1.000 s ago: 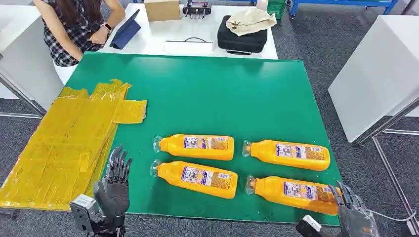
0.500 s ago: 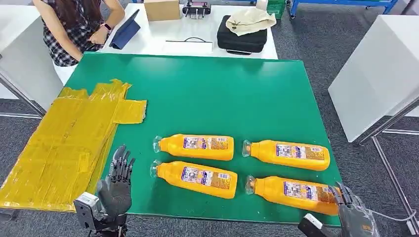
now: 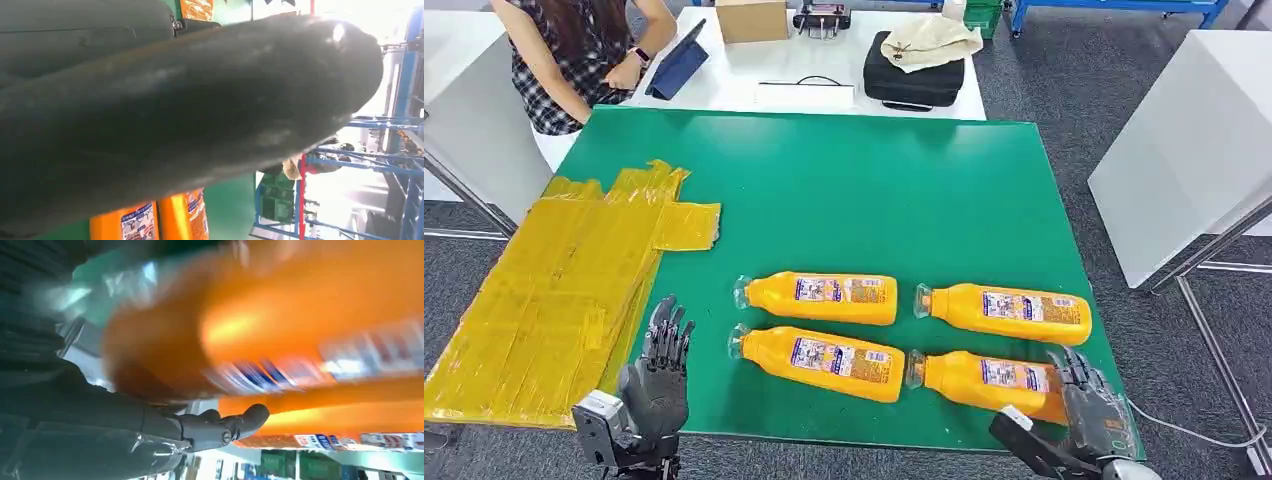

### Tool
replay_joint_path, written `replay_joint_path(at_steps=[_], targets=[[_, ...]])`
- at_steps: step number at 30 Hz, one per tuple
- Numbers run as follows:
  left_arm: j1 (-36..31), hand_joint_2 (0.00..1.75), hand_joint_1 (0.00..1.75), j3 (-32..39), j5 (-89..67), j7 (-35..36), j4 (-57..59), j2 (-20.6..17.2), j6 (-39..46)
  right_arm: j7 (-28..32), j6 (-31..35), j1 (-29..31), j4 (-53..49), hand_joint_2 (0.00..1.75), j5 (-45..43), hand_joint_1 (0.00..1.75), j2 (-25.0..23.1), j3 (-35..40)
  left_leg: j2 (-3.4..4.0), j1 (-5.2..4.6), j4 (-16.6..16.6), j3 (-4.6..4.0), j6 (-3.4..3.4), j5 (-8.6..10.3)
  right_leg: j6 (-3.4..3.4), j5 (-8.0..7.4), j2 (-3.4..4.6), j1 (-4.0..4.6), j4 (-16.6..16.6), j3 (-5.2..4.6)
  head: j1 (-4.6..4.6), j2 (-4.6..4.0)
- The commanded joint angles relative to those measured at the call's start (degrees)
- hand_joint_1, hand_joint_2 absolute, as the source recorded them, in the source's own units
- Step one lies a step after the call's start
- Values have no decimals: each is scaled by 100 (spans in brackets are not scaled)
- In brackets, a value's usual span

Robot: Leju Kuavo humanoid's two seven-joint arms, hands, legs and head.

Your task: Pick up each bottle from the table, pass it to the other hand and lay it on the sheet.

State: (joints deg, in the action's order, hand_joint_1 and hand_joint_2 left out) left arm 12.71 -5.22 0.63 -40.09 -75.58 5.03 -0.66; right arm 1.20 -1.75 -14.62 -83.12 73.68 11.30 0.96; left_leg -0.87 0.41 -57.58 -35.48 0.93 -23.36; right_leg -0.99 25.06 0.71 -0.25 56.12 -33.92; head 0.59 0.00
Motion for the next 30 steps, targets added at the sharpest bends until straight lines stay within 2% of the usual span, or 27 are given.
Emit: replay_joint_path(at_steps=[1, 2, 3, 4, 5, 6, 7, 9, 11, 13, 17, 22, 25, 26, 28, 30], targets=[[-163, 0, 0, -164, 45, 9, 363, -77, 57, -326, -96, 372, 854, 175, -104, 0, -56, 681, 7, 1, 8, 24, -3, -5, 1, 2, -2, 3, -11, 24, 2, 0], [-162, 0, 0, -165, 59, 9, 358, -85, 72, -404, -250, 421, 976, 175, -113, 0, -30, 785, 14, 1, 10, 50, -5, -15, 1, 12, -3, 4, -15, 50, 2, 0], [-174, 0, 0, -170, 87, 9, 381, -92, 90, -487, -448, 475, 1153, 175, -170, 0, 23, 903, 8, 3, 8, 23, -3, -4, 1, 1, 0, 5, -13, 24, 2, 0], [-203, 0, 0, -190, 114, 9, 420, -109, 109, -510, -737, 499, 1368, 175, -344, 0, 126, 1044, 15, 5, 10, 40, -5, -10, 2, 5, 2, 7, -17, 41, 2, 0], [-239, 0, 0, -202, 139, 9, 458, -122, 124, -506, -920, 488, 1500, 175, -493, 16, 218, 1136, 10, 4, 9, 25, -3, -4, 1, 0, 2, 5, -14, 25, 2, 0], [-335, 0, 0, -216, 181, 9, 551, -131, 139, -475, -1078, 496, 1657, 175, -646, 159, 375, 1273, 5, 6, 10, 30, -3, -4, 2, 0, -2, 7, -16, 31, 2, 0], [-405, 0, 0, -228, 216, 9, 619, -141, 153, -470, -1167, 501, 1744, 175, -810, 175, 477, 1348, 10, 7, 13, 47, -4, -9, 2, 2, -3, 9, -22, 46, 2, 0], [-501, 0, 0, -261, 262, 9, 703, -153, 178, -498, -1271, 467, 1743, 175, -1055, 175, 666, 1477, 24, 8, 11, 51, -4, -11, 4, -2, 9, 6, -18, 45, 7, 0], [-513, 0, 0, -263, 281, 9, 723, -149, 183, -512, -1313, 447, 1692, 175, -1130, 175, 707, 1493, 42, 13, 7, 93, 6, -39, 8, 4, 26, 13, -28, 23, 2, 0], [-533, 0, 0, -291, 322, 9, 771, -141, 195, -657, -1517, 341, 1529, 175, -1347, 175, 839, 1587, 37, 24, 12, 145, 10, -77, 23, 40, 18, 26, -47, 87, -4, 0], [-663, 0, 0, -293, 354, 9, 906, -94, 234, -786, -1716, 359, 1689, 175, -1480, 175, 858, 1627, 14, 22, 20, 185, 12, -73, 11, 47, -10, 24, -63, 128, 0, 0], [-741, 0, 0, -280, 365, 9, 995, -66, 245, -846, -1839, 421, 1970, 175, -1528, 175, 858, 1663, 21, 28, 19, 248, 21, -81, -3, 49, 0, 30, -79, 204, 0, 0], [-791, 0, 0, -283, 354, 9, 1079, -23, 243, -997, -1951, 128, 1783, 175, -1687, 175, 974, 1571, 33, 30, 8, 294, 21, -115, 1, 69, 24, 32, -75, 241, 2, 0], [-783, 0, 0, -282, 347, 9, 1071, -18, 244, -1019, -1963, 63, 1703, 175, -1717, 175, 1004, 1564, 13, 30, 13, 281, 26, -111, 6, 72, 2, 32, -85, 237, 0, 0], [-794, 0, 0, -279, 344, 9, 1105, -20, 226, -1035, -1854, -13, 1537, 175, -1848, 175, 996, 1435, 23, 34, 3, 327, 14, -146, -5, 105, 17, 41, -90, 280, 0, 0], [-720, 0, 0, -217, 339, 9, 1042, -27, 186, -815, -1366, -225, 798, 175, -2204, 175, 913, 940, 11, 34, -3, 339, 40, -164, -12, 119, 2, 43, -94, 303, -2, 0]])
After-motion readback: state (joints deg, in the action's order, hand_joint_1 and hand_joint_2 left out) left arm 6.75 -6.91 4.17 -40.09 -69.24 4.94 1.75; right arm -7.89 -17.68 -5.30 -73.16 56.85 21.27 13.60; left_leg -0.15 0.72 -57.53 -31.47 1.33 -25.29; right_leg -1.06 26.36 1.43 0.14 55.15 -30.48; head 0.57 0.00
